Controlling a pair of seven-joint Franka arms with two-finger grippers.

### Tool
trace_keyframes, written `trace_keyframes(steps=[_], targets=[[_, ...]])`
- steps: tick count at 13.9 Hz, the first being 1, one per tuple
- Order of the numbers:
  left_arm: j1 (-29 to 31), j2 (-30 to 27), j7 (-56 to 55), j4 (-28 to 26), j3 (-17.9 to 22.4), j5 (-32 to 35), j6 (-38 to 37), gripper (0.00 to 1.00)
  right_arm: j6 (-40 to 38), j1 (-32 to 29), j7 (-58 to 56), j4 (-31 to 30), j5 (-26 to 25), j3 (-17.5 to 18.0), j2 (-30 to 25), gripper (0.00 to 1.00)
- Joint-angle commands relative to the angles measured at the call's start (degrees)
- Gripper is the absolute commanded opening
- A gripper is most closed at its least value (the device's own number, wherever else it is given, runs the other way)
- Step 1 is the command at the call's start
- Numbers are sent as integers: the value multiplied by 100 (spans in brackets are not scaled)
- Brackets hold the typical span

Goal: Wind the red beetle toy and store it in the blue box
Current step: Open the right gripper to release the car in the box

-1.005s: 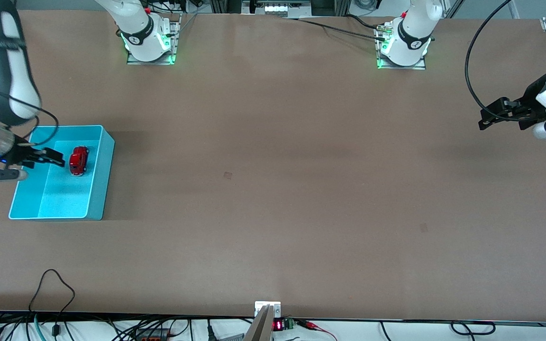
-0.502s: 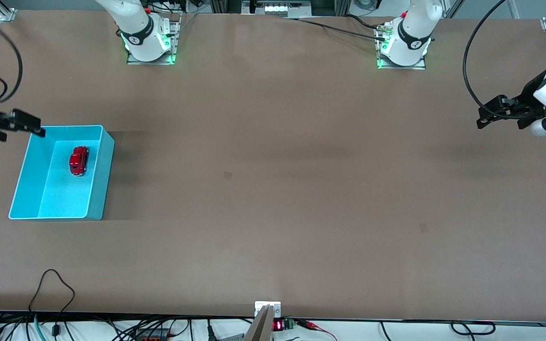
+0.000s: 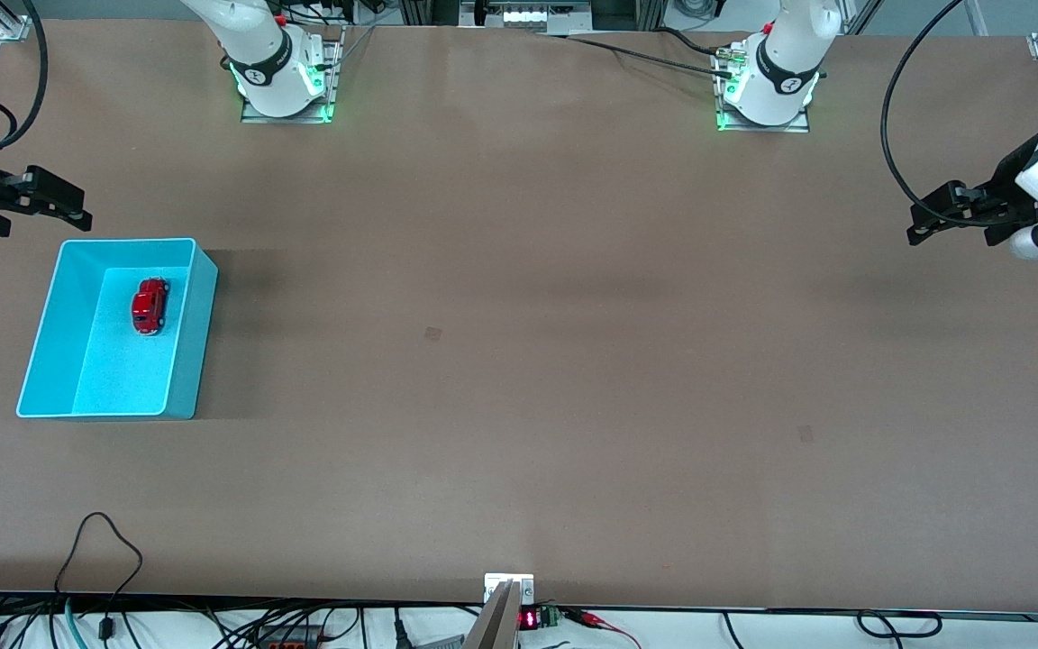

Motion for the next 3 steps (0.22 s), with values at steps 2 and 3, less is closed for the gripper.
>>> trace_keyframes(steps=[2,3], targets=[[2,-9,-20,73,-9,119,-43,100,-86,-54,74,54,-53,4,25,100],[2,-9,-20,73,-9,120,-43,100,-77,-54,66,54,-53,4,25,100]])
